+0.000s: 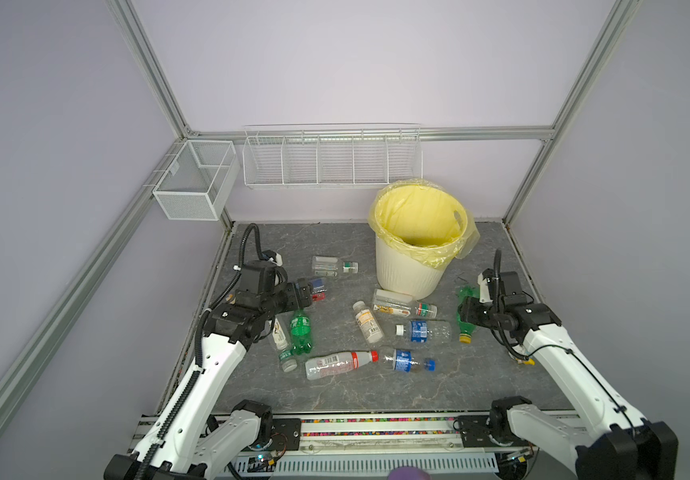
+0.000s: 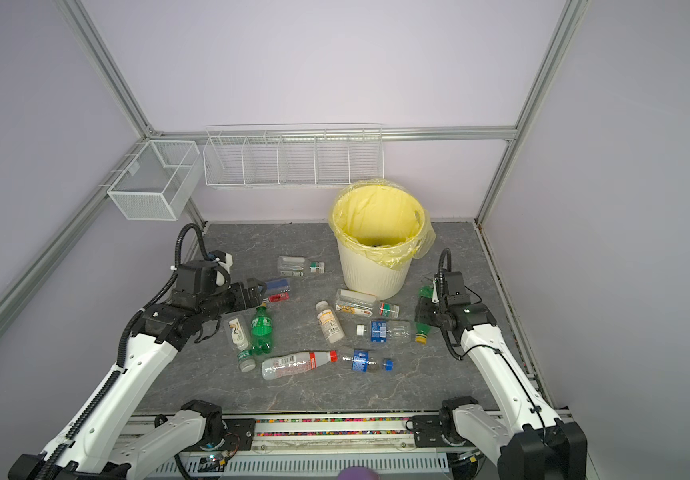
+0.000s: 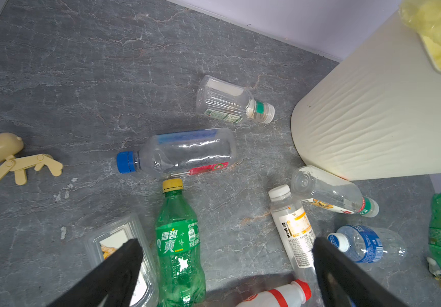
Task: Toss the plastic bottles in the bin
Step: 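Lift the green Sprite bottle upright with the right gripper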
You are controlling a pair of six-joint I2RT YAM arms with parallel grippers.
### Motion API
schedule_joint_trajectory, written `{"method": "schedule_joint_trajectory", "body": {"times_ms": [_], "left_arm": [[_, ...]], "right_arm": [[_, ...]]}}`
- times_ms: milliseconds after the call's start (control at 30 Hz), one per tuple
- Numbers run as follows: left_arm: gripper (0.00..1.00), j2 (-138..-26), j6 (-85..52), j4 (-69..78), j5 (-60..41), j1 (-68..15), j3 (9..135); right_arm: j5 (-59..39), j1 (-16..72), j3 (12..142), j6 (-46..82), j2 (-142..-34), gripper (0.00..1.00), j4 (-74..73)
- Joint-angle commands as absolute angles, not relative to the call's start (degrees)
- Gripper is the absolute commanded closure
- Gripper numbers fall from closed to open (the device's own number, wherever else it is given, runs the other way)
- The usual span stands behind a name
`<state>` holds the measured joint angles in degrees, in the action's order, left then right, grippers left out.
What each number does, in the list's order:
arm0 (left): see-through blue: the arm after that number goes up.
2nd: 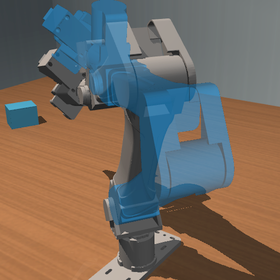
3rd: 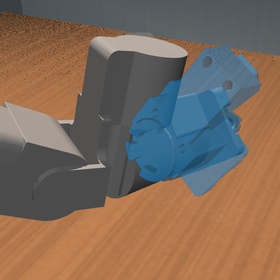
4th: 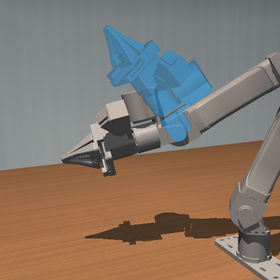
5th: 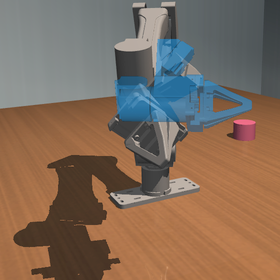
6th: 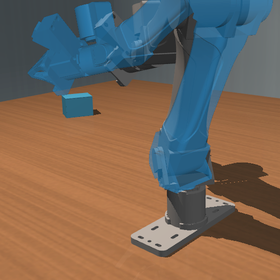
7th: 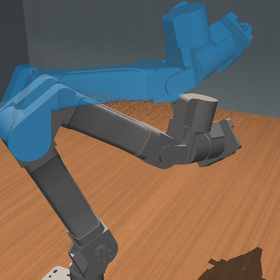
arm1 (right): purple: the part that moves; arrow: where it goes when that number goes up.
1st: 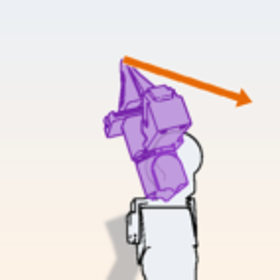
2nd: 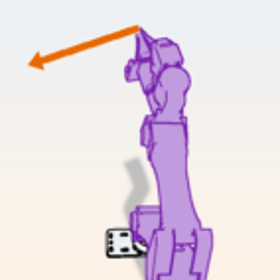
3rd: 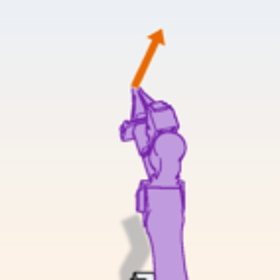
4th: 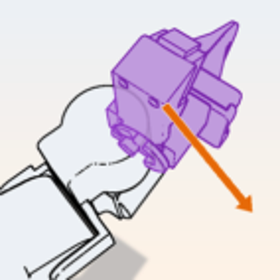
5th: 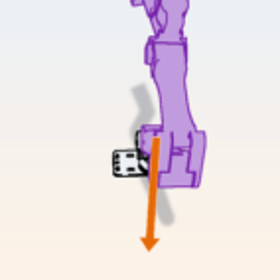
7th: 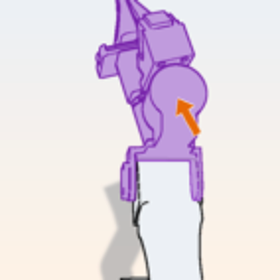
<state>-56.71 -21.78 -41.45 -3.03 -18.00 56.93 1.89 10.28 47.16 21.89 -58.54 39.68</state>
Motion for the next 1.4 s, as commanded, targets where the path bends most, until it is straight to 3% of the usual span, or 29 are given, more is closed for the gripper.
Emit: {"method": "schedule_joint_trajectory", "body": {"times_ms": [0, 567, 1033, 1367], "left_arm": [[0.00, -56.77, -20.89, -42.88, -3.32, -17.77, 56.78], [0.00, -56.51, -21.12, -42.78, -4.00, -17.81, 56.53], [0.00, -57.92, -21.47, -42.28, -2.10, -17.77, 56.92], [0.00, -58.67, -21.53, -42.45, -1.69, -17.78, 56.71]], "right_arm": [[-0.28, 10.77, 46.95, 23.13, -54.16, 0.41, 44.23], [-1.08, 11.43, 54.29, 26.01, -39.62, 0.43, 52.03], [-6.05, 11.40, 63.78, 25.98, -40.88, 0.43, 49.48], [-5.80, 11.41, 62.94, 23.74, -36.38, 0.42, 49.31]]}}
